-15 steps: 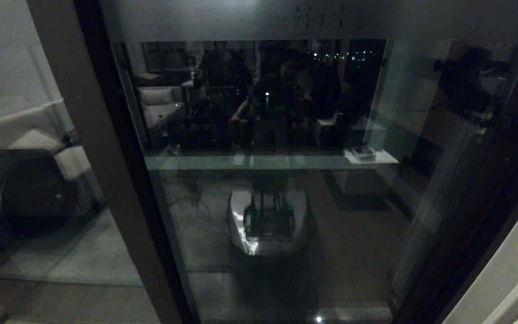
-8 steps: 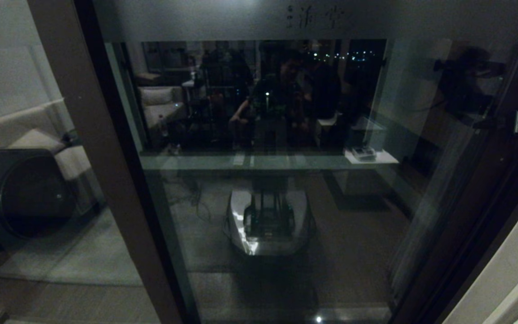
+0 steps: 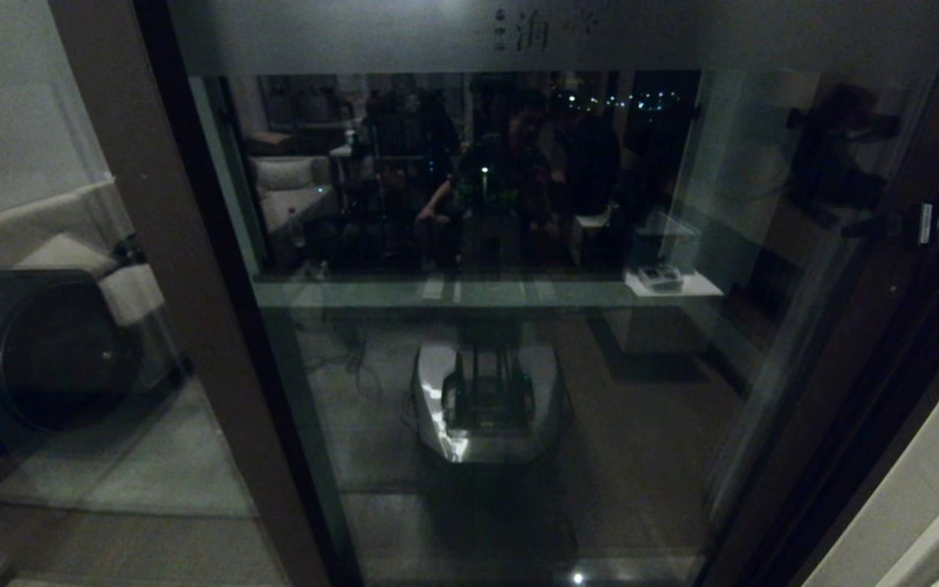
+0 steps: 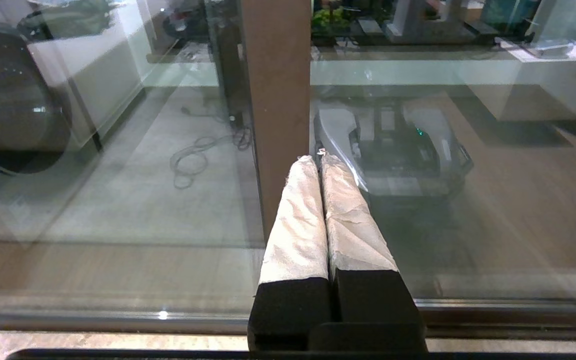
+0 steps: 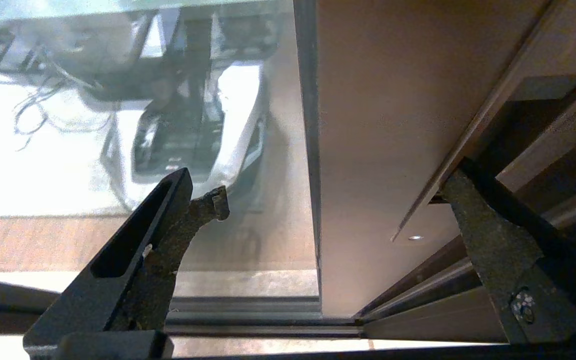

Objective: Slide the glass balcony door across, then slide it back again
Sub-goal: Open the slid door

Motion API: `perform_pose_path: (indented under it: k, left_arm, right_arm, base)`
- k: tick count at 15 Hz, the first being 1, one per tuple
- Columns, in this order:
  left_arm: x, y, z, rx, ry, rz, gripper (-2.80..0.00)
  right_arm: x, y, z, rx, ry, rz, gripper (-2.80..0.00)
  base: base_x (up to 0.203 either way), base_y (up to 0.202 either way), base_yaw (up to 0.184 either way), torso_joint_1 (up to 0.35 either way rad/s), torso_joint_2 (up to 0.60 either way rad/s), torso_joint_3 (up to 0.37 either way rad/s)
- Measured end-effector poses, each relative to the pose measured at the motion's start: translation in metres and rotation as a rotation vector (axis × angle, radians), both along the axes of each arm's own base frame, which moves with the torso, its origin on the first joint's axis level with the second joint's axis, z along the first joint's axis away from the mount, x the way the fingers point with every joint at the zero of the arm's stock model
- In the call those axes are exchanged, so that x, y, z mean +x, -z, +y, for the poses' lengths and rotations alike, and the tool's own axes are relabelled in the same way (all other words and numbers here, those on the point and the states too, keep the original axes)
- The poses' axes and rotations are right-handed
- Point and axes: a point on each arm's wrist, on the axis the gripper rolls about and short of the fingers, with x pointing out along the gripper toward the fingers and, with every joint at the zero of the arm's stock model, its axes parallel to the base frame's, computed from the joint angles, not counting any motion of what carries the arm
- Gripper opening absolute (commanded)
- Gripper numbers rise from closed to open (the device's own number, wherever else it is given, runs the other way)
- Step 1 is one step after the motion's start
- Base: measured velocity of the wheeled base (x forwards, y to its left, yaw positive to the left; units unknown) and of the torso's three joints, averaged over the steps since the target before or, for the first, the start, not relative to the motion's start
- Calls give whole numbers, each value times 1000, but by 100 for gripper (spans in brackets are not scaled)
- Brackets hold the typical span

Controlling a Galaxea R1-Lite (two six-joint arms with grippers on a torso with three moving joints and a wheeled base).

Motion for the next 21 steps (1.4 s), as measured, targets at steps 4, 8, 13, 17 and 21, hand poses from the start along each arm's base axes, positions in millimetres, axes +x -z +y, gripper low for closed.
perform_pose_path:
  k: [4,8,13,17,21]
  left_arm:
    - [0,0,0,0,0,0,-280]
    - [0,0,0,0,0,0,-280]
    - [0,0,0,0,1,0,-280]
    - [0,0,0,0,1,0,-280]
    - [0,0,0,0,0,0,-280]
  right_arm:
    - [0,-2,7,5,-17,1,0]
    - [0,-5,22,12,-40,-2,0]
    - [-4,-4,37,10,-76,5,0]
    - [-8,-4,46,17,-101,14,0]
    - [-11,-6,49,21,-111,15,0]
  base:
    - [0,0,0,0,0,0]
    - [0,0,0,0,0,0]
    - [0,0,0,0,0,0]
    - [0,0,0,0,0,0]
    - [0,0,0,0,0,0]
